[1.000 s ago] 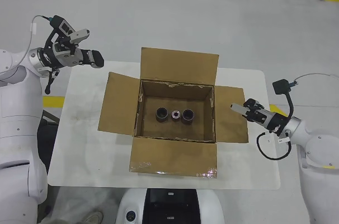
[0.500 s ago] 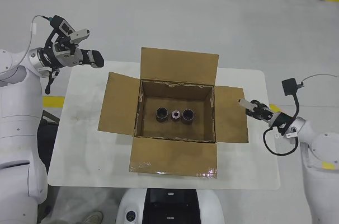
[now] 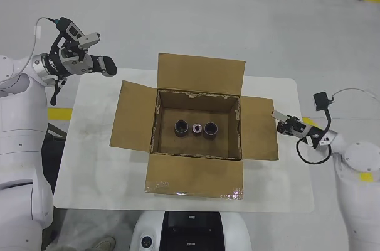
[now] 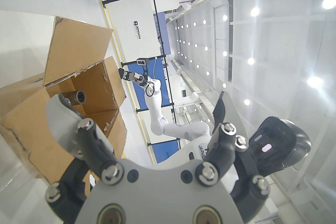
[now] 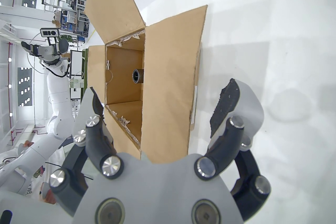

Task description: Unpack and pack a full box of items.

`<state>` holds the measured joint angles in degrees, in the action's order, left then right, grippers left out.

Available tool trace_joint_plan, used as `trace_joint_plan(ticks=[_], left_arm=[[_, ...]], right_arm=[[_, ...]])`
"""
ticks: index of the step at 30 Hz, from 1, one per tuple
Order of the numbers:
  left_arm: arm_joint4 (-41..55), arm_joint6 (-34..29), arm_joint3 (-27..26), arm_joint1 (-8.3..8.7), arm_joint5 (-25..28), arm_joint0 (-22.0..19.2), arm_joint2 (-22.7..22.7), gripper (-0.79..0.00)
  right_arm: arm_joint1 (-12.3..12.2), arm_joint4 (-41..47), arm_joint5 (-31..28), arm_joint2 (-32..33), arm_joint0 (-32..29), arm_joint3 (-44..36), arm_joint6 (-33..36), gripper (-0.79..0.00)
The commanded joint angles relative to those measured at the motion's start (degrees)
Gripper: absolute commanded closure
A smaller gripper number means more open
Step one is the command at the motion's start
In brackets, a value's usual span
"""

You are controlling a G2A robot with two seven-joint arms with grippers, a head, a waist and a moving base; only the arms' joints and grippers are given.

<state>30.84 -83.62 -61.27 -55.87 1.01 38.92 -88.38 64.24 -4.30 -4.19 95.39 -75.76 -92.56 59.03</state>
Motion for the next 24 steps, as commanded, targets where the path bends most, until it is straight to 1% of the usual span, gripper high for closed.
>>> trace_joint_plan(ticks=[1, 4, 13, 17, 24], left_arm=[[0.00, 0.00, 0.00, 0.00, 0.00, 0.00, 0.00, -0.785], [0.00, 0.00, 0.00, 0.00, 0.00, 0.00, 0.00, -0.785], [0.00, 0.00, 0.00, 0.00, 0.00, 0.00, 0.00, -0.785], [0.00, 0.00, 0.00, 0.00, 0.00, 0.00, 0.00, -0.785], [0.00, 0.00, 0.00, 0.00, 0.00, 0.00, 0.00, -0.785]], right_arm=[[-0.01, 2.59, 0.17, -0.36, -0.06, 0.77, 0.93, -0.785], [-0.21, 4.07, -0.15, -0.32, -0.79, -0.01, 2.09, -0.785], [-0.72, 12.52, 3.46, 1.89, -3.70, -1.88, 3.86, -0.785], [-0.86, 18.64, 5.53, 2.91, -3.99, -2.48, 5.03, -0.785], [-1.21, 24.41, 7.01, 3.92, -4.12, -4.97, 5.90, -0.785]])
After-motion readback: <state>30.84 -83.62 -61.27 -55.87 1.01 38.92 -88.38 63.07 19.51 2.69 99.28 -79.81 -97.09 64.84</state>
